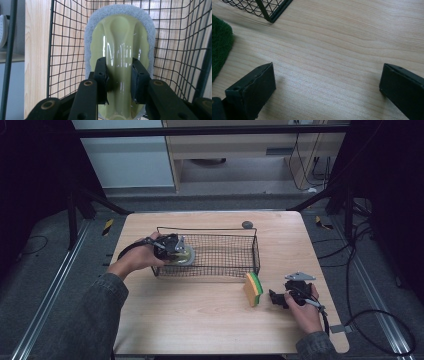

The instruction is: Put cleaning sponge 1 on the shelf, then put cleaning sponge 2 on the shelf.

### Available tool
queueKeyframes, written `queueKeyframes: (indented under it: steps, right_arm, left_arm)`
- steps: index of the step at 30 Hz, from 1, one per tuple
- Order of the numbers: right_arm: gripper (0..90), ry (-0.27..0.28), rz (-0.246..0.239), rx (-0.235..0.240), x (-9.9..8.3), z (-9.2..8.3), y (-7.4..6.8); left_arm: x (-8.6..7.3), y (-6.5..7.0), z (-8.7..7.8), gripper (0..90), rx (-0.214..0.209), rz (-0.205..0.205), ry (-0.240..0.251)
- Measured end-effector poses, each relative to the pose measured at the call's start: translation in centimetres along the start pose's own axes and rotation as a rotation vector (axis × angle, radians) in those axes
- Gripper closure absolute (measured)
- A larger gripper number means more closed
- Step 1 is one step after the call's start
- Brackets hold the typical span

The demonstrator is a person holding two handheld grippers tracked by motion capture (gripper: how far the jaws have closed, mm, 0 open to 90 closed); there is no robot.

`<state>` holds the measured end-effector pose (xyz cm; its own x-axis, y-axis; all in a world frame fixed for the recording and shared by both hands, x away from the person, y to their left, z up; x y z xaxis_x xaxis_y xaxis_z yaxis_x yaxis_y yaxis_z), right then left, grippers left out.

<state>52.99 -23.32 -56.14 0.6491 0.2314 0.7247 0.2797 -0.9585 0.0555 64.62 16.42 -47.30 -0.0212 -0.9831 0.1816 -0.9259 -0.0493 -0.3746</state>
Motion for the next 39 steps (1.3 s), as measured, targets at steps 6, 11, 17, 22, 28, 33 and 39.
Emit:
queueKeyframes:
  steps: [6, 11, 17, 22, 28, 33, 39]
  right_arm:
    - [0.7, -0.001, 0.001, 0.0, 0.0, 0.0, 0.0]
    - [0.7, -0.001, 0.004, 0.003, 0.0, 0.0, -0.1]
    - [0.7, -0.002, 0.004, 0.003, 0.0, 0.0, -0.1]
    - [0.7, -0.002, 0.004, 0.003, 0.0, 0.0, -0.1]
    - [0.7, -0.002, 0.004, 0.003, 0.0, 0.0, -0.1]
    - [0.7, -0.002, 0.005, 0.002, 0.0, 0.0, -0.1]
    - [0.4, -0.005, 0.018, -0.007, 0.0, 0.0, -0.1]
  left_arm:
    - [-0.1, 0.0, 0.0, 69.2, -0.004, -0.009, -0.003]
    - [0.1, 0.0, -0.4, 68.9, -0.01, -0.029, 0.025]
    - [0.6, -0.6, -3.0, 65.2, 0.029, -0.092, 0.129]
    - [1.2, -1.1, -4.9, 52.4, 0.099, -0.186, 0.204]
    - [1.3, -0.8, -5.6, 25.1, 0.161, -0.269, 0.213]
    - [1.0, 0.1, -5.8, 10.7, 0.138, -0.392, 0.288]
    - [-1.1, 4.4, -6.7, 4.7, 0.164, -0.665, 0.457]
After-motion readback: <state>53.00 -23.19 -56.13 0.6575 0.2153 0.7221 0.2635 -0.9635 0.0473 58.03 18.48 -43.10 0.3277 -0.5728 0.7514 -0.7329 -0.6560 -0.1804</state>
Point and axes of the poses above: each handheld gripper's, and its own axes: z roughly forward along the jaws, x roughly out of its top, y roughly to its right, the point moved 7 cm from there along z, roughly forward along the jaws, and after that the axes turned 4 degrees about -x, right-handed, at the moved point
